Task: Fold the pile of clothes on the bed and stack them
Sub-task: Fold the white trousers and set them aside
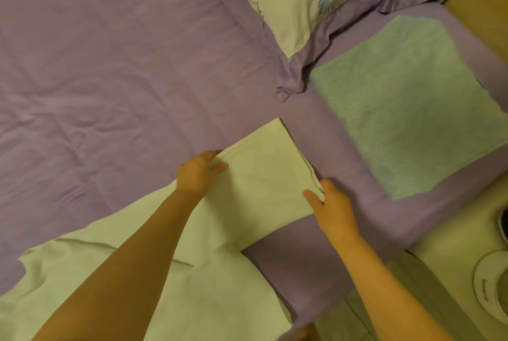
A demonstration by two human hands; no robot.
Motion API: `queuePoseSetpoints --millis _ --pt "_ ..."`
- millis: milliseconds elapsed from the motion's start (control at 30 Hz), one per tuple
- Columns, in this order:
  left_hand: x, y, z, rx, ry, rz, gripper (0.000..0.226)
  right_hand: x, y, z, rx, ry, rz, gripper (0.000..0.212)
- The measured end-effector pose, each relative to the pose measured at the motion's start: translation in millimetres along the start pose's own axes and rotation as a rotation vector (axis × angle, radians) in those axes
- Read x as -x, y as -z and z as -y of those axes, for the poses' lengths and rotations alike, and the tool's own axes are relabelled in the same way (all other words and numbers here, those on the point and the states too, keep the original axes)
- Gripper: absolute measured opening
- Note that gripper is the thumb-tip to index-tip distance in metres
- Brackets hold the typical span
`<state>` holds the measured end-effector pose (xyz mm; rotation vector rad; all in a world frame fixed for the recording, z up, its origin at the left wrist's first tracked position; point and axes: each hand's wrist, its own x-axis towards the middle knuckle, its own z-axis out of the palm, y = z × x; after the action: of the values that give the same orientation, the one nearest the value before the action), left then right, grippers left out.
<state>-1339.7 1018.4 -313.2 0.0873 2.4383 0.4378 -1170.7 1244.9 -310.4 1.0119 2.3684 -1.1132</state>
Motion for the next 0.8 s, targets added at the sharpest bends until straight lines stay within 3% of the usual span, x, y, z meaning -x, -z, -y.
queuePoseSetpoints --millis 133,233,300,367,500,600,633,700,733,800 --pt "-4 -7 -16 -0.175 -0.055 -0.087 0.039 -2 12 -8 0.100 -0.058 -0.110 0.034" --pt "-13 -9 -32 -0.119 -0.079 0.013 0.045 -4 14 -10 -0.222 -0.113 0.002 0.020" --pt "-21 -8 -46 -0.098 -0.131 0.032 0.043 -3 16 -11 -0.295 -0.095 0.087 0.023" --pt "-24 -9 -57 -0.138 -0.189 -0.060 0.036 -4 16 -14 -0.143 -0.050 0.004 0.029" --pt "-17 -20 -67 -0.214 -0.232 -0.198 0.037 -4 15 -2 0.386 0.022 -0.195 0.048" --pt "-6 -23 -61 -0.218 -0.243 -0.273 0.048 2 15 6 0.525 0.213 -0.354 0.055" --pt "0 -23 -56 -0.195 -0.247 -0.288 0.046 5 13 7 0.530 0.309 -0.354 0.049" --pt "15 -22 -42 -0.120 -0.243 -0.249 0.031 15 4 9 0.500 0.414 -0.160 0.031" --pt "24 -21 -33 -0.073 -0.224 -0.180 0.023 21 -4 9 0.488 0.391 -0.047 0.025" --pt "48 -22 -10 0.003 -0.165 0.001 0.023 32 -19 8 0.442 0.341 -0.010 0.024"
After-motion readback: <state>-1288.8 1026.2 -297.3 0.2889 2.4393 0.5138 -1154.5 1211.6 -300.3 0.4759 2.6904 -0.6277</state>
